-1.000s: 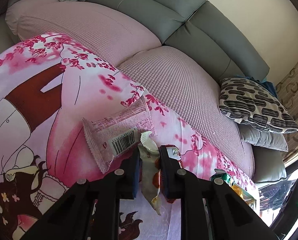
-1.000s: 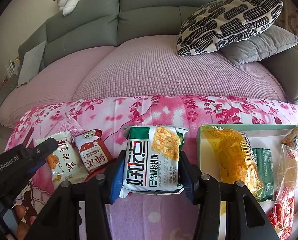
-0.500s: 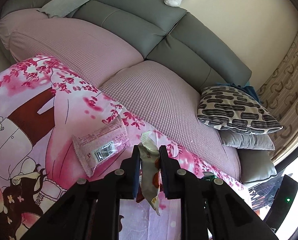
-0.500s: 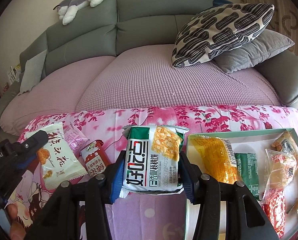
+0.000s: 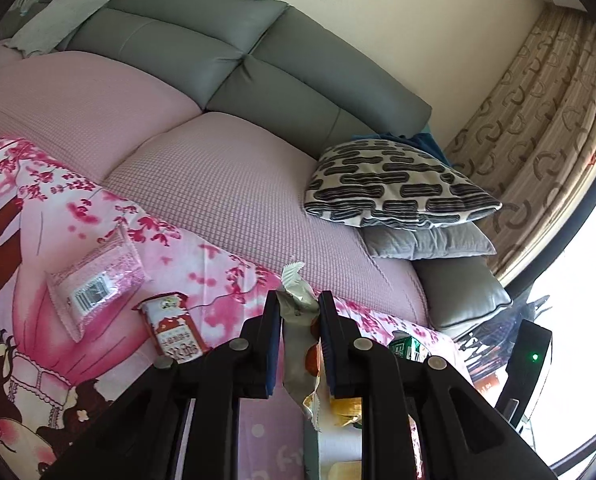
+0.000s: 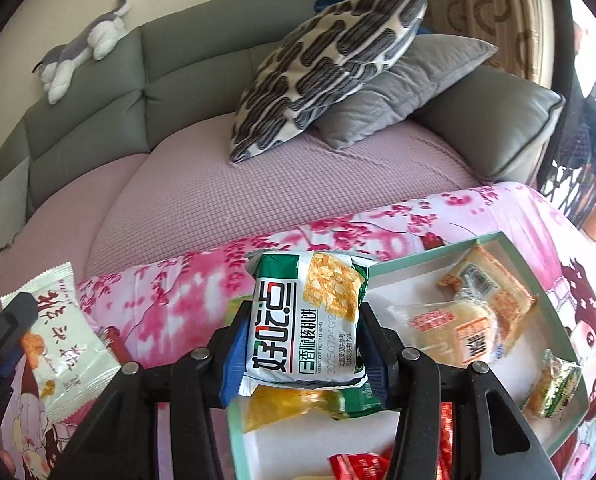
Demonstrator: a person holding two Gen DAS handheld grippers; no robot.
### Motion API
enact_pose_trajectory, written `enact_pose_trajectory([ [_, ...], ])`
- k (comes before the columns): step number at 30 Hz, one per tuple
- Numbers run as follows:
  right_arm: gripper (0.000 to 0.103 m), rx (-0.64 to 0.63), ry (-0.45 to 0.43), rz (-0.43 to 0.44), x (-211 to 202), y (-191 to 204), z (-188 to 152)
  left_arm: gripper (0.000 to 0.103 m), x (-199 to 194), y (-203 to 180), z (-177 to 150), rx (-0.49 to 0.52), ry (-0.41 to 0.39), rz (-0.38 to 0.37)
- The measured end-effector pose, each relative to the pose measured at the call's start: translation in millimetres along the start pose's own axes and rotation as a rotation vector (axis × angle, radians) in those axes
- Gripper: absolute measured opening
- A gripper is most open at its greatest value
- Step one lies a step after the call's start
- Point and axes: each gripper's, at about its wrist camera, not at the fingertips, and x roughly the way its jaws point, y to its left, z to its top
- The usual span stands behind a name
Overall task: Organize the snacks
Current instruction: 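Carry the green packet and white packet over the tray, then lower both packets into the tray and open both grippers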
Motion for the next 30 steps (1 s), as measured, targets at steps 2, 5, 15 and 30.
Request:
enact_pose_trajectory([
  [2,0.053,0.039,-0.01,-0.04,-2.5,-17.8,3.1,0.019,4.3,-11.8,-3.2,0.022,0.02,-0.037],
  [5,0.053,0.092,-0.031,-0.105,-9.6,-42.9,6.7,0.019,12.2,-29.9,-9.2,0.057,0.052,-0.09],
  [15,0.053,0.275,-0.062,-0.305,-32.0,-121.9,6.8,0.019,46.6,-85.9,-40.6,0.155,0.191,-0.253],
  [30,0.053,0.325,0.07,-0.34,1.1,-143.7,-6.5,0.019,99.5,-87.8,-71.0,0.132,0.361,-0.201],
])
